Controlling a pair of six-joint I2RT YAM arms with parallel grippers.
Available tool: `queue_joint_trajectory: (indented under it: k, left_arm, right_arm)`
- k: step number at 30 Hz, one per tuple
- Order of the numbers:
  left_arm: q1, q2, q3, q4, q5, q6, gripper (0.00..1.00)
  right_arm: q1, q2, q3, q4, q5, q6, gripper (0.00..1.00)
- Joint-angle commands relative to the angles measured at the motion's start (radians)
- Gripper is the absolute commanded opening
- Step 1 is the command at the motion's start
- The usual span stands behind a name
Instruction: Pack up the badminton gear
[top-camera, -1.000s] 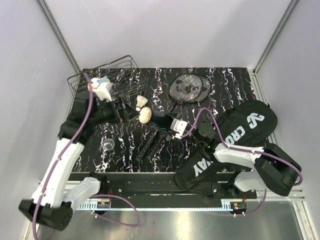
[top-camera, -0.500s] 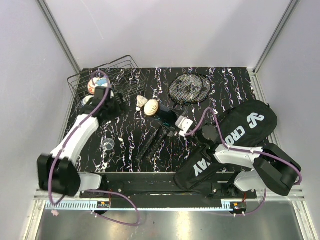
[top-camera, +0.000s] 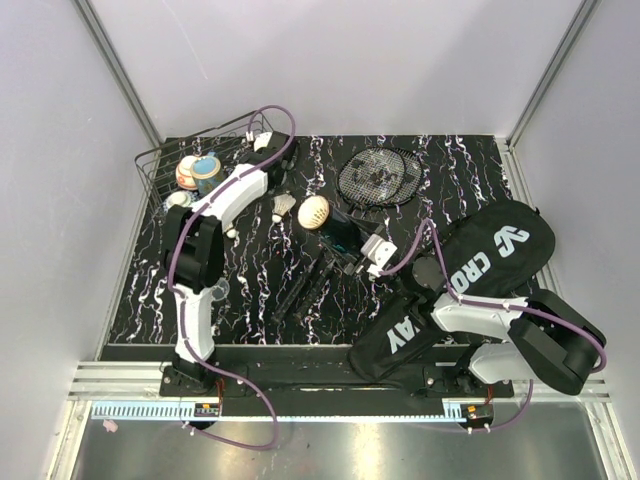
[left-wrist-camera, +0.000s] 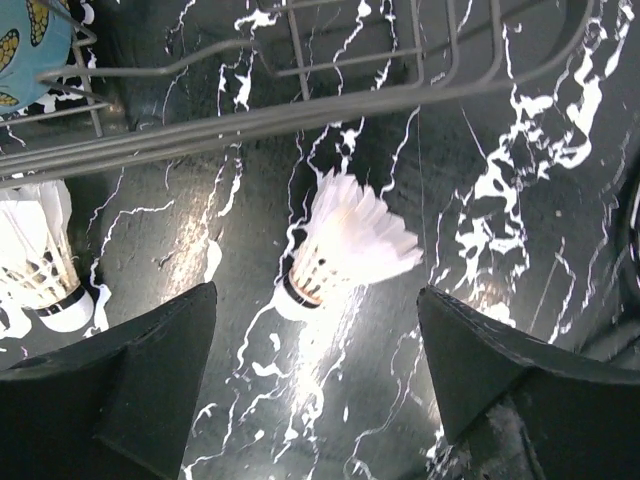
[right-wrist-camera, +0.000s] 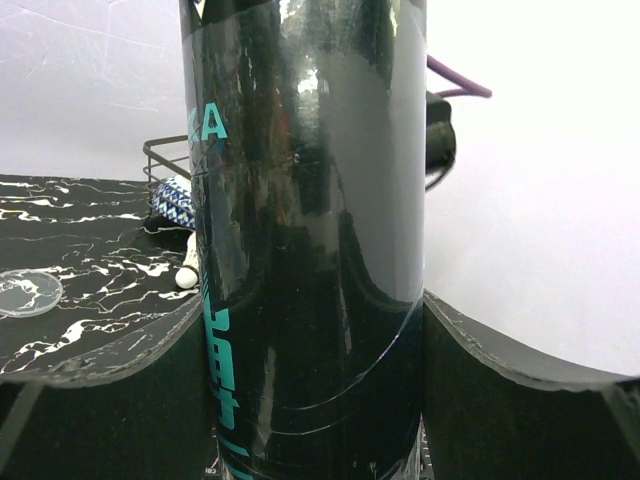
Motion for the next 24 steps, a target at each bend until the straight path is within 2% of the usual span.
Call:
queue_joint_trajectory:
  k: [1,6,9,13,16,17,19,20,24]
  left_arm:
    - [-0.040,0.128,0.183,-0.151,-0.253,-0.145,0.88]
    - [-0.052,0.221,0.251,-0.168,-0.290,-0.185,0.92]
    - [-0.055,0.247,0.265,-0.191,-0.315,-0.191,0.87]
    - [-0.062,0.229,0.207,-0.188,-0.335,-0.199,0.74]
    - [-0.066,0.178,0.158,-0.171,-0.342,-0.194,0.60]
    - [-0.066,0.160,0.141,-0.164,-0.345,-0.191,0.52]
    - [-0.068,0.089,0.079,-0.133,-0.344,-0.180,0.42]
    - [-0.068,0.062,0.056,-0.119,-0.342,-0.174,0.31]
    - [-0.068,-0.088,-0.040,-0.099,-0.338,-0.134,0.13]
  right_arm:
    - [0.004,-0.043,-0.013,0.107,0.042,0.023,0.42]
    - [0.004,-0.045,-0.015,0.102,0.042,0.020,0.42]
    - [0.005,-0.042,-0.016,0.102,0.037,0.022,0.43]
    - [0.004,-0.042,-0.013,0.099,0.036,0.022,0.42]
    - [0.004,-0.037,-0.006,0.089,0.026,0.026,0.43]
    - [0.004,-0.036,-0.003,0.082,0.025,0.026,0.43]
    - [0.005,-0.031,0.001,0.079,0.022,0.028,0.43]
    - [0.005,-0.033,0.001,0.078,0.022,0.028,0.43]
    - [0.004,-0.028,0.005,0.070,0.014,0.032,0.43]
